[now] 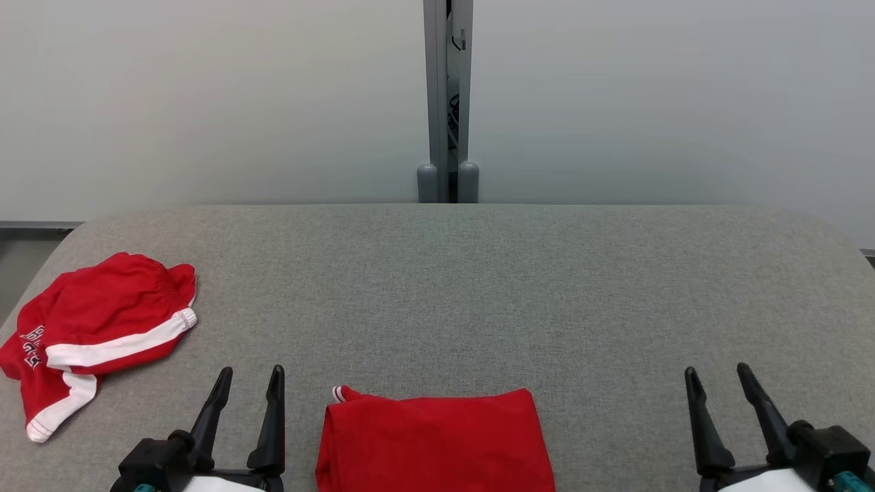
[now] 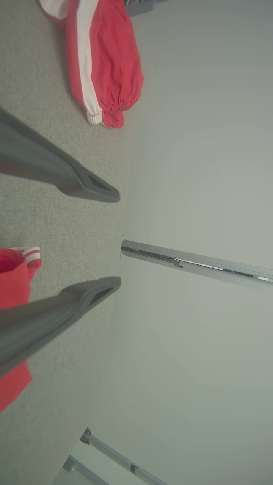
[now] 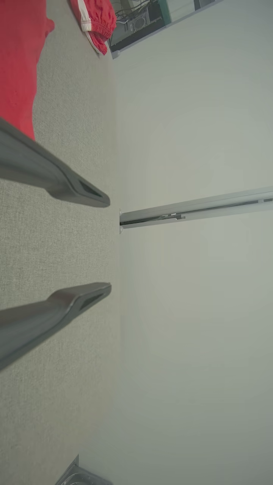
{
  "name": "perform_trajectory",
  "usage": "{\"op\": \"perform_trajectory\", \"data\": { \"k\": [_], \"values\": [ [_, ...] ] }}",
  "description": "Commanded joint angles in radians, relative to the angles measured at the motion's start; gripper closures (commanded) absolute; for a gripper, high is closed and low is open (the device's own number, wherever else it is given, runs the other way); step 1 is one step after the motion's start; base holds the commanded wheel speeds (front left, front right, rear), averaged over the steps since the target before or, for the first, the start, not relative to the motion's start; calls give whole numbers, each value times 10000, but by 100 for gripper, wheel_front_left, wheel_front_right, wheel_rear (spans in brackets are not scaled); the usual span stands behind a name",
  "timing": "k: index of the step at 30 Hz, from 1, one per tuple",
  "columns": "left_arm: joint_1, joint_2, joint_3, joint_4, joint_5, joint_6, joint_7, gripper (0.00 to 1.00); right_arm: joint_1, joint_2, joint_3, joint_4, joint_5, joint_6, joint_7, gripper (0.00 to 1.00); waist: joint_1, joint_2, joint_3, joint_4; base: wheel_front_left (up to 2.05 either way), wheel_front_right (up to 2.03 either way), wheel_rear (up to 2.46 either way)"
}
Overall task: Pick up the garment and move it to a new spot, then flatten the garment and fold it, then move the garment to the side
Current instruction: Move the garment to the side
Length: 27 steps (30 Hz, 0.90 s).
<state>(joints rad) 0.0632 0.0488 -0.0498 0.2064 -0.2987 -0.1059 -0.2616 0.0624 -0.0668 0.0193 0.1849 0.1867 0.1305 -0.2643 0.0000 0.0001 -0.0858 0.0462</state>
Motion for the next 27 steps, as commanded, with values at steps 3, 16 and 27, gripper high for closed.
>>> {"op": "perform_trajectory", "data": {
  "k": [3, 16, 27],
  "values": [
    [6, 38, 1, -41, 33, -57, -38, 0, 92, -191, 839, 844, 743, 4, 1, 0, 0, -1, 22, 43, 0, 0, 0],
    [-239, 36, -187, 121, 203, -145, -38, 0, -1326, -1732, 5999, 2735, 6265, 3, 153, 0, 0, -1, 461, 488, 0, 0, 0],
    [-400, 38, -182, 152, 409, -206, -39, 0, -2482, -2058, 7778, 3484, 9336, 4, 467, 0, 0, -1, 892, 1004, 0, 0, 0]
  ]
}}
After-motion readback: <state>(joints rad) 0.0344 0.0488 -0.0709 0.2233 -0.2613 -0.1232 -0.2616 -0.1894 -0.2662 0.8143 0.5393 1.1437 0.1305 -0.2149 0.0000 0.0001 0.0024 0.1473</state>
